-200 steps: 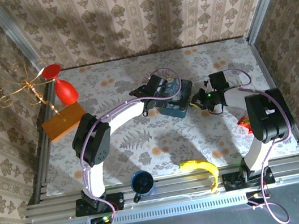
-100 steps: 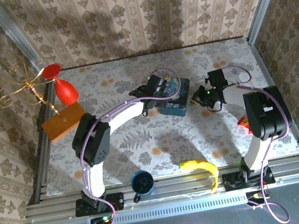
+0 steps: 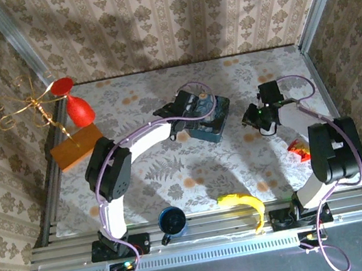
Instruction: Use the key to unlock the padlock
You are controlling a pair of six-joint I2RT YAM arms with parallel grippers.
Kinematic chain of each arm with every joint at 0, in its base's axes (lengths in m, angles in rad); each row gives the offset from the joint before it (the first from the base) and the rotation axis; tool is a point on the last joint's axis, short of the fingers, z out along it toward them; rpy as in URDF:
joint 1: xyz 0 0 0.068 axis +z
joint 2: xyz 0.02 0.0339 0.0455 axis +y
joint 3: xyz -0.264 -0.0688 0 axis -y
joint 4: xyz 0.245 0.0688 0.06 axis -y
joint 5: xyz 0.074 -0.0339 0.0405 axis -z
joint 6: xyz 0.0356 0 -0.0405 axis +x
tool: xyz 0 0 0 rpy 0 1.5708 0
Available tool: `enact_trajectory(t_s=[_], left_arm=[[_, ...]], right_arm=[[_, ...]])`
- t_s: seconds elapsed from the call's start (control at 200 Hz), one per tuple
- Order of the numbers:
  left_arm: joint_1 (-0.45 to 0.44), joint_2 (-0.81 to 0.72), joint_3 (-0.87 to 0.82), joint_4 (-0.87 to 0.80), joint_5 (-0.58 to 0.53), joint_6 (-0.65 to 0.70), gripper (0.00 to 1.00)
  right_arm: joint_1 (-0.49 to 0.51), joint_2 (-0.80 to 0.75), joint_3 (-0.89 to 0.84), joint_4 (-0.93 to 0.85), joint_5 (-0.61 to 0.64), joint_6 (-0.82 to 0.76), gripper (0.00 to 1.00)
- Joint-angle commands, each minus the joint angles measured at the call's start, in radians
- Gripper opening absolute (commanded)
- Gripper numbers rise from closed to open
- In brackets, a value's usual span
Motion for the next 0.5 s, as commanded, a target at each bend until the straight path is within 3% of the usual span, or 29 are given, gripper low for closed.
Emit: enact_trajectory(t_s=[0.0, 0.21, 0.495], left_arm=[[0.064, 0.043, -0.076, -0.194, -0.073, 0.041, 0.88], [0.163, 0.013, -0.064, -0.172, -0.086, 0.056, 0.88], [0.251, 0.075, 0.067, -0.113, 0.009, 0.081, 0.87]], right_arm=[[0.014, -0.062, -0.033, -0.16, -0.029, -0.096, 0.0], [0.044, -0.092, -0.108, -0.147, -0.091, -0.103, 0.0], [0.108, -0.006, -0.057, -0.111, -0.112, -0.101, 0.0]])
